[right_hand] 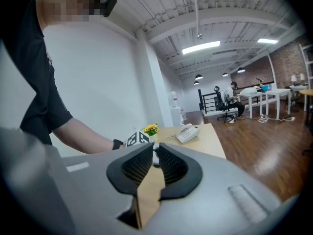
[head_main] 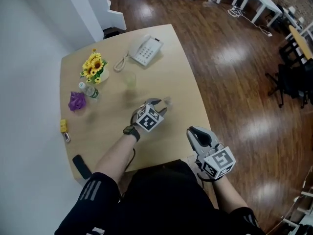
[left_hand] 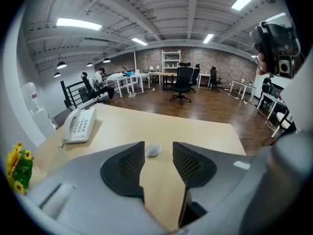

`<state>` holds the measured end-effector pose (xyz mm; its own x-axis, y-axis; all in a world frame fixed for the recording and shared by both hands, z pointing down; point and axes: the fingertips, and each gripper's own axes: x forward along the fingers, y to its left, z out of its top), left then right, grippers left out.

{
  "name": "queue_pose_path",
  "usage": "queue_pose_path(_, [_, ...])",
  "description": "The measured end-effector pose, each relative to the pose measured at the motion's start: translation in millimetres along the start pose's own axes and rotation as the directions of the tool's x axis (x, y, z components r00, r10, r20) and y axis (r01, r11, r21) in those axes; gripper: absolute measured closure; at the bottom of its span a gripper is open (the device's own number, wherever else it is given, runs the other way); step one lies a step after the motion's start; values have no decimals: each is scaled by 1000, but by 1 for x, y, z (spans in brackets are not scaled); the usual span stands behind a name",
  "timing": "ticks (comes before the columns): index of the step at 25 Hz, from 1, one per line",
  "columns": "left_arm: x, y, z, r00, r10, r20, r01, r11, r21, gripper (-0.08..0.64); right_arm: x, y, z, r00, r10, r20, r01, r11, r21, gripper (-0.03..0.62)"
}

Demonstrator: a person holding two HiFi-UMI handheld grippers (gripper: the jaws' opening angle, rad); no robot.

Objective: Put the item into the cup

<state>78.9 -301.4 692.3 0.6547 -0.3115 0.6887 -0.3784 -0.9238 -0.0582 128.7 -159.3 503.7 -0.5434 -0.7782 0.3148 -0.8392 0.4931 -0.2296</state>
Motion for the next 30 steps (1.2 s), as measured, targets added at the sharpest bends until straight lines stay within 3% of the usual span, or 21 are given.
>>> queue_pose_path(7, [67, -8, -16, 990, -55, -131, 60, 997, 37, 385, 29, -34, -23, 993, 34, -109, -37, 999, -21, 545])
queue_pose_path(12, [100, -11, -21, 979, -39, -201, 62, 992, 113, 392, 35, -45, -24, 991, 47, -122, -48, 999, -7, 545])
queue_pose_path(15, [108, -5, -27, 974, -6, -226, 35, 991, 125, 438, 34, -44, -22, 992, 58, -109, -58, 998, 5, 545])
queue_pose_path(21, [114, 0, -28, 969, 21, -245, 20, 986, 166, 560, 24, -42, -25, 990, 68, -122, -66, 998, 17, 545])
queue_pose_path(24, [109, 5, -25, 973, 24, -230, 11, 988, 151, 560, 24, -42, -19, 991, 68, -112, -66, 998, 18, 545])
queue_pose_path(30, [62, 31, -5, 990, 81, -118, -67, 991, 116, 560, 29, -37, -9, 993, 80, -86, -80, 997, 4, 545])
